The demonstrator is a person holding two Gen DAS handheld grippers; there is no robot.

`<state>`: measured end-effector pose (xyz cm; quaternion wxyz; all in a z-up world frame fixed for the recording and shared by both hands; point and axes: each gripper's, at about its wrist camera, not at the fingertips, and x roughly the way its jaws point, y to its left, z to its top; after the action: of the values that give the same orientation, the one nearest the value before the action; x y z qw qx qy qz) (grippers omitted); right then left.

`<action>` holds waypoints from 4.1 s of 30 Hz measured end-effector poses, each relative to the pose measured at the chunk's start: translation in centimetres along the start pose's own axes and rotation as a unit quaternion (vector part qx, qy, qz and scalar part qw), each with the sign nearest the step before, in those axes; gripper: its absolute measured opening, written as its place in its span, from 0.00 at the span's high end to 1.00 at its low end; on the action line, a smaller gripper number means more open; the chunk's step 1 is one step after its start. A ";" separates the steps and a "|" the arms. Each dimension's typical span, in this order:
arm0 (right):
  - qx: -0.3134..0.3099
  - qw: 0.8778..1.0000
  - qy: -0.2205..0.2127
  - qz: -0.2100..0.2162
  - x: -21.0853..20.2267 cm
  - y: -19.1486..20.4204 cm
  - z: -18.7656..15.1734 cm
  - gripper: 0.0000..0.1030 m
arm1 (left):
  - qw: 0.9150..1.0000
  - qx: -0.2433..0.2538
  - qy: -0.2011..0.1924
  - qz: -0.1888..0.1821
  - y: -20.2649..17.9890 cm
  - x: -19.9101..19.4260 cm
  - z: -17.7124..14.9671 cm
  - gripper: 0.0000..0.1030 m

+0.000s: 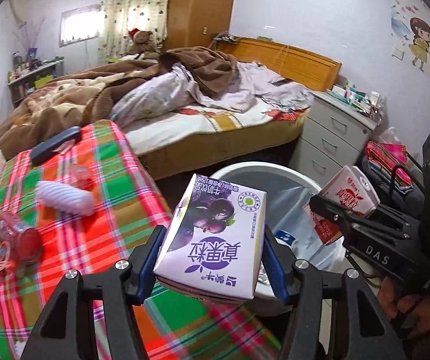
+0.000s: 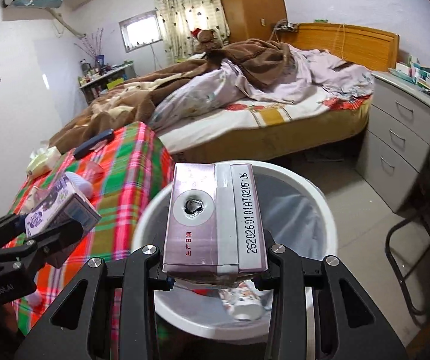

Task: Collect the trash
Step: 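Carry both cartons over the white bin and open both tools to drop them, then move both tools back to the cloth bag and white foam net, then grasp the cloth bag with the left tool while the right tool grasps the foam net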

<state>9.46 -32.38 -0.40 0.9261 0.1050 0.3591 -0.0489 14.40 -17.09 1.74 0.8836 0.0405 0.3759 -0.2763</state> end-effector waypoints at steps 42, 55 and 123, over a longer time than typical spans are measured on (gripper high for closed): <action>0.010 0.999 0.043 -0.028 1.7 -3.9 -0.9 0.34 | 1.000 -0.012 0.024 -0.005 -1.6 3.8 0.2 0.33; -0.010 1.000 0.017 -0.002 0.8 -0.5 0.1 0.34 | 0.999 -0.038 -0.004 0.019 2.1 0.0 -0.4 0.33; -0.237 0.953 0.114 0.150 14.4 21.9 3.8 0.34 | 0.959 -0.227 0.037 0.164 34.2 -2.5 -5.3 0.33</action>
<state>26.20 -12.15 -3.85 0.8741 -0.0596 0.4435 0.1892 27.31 14.43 -5.02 0.8882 -0.0901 0.4493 -0.0335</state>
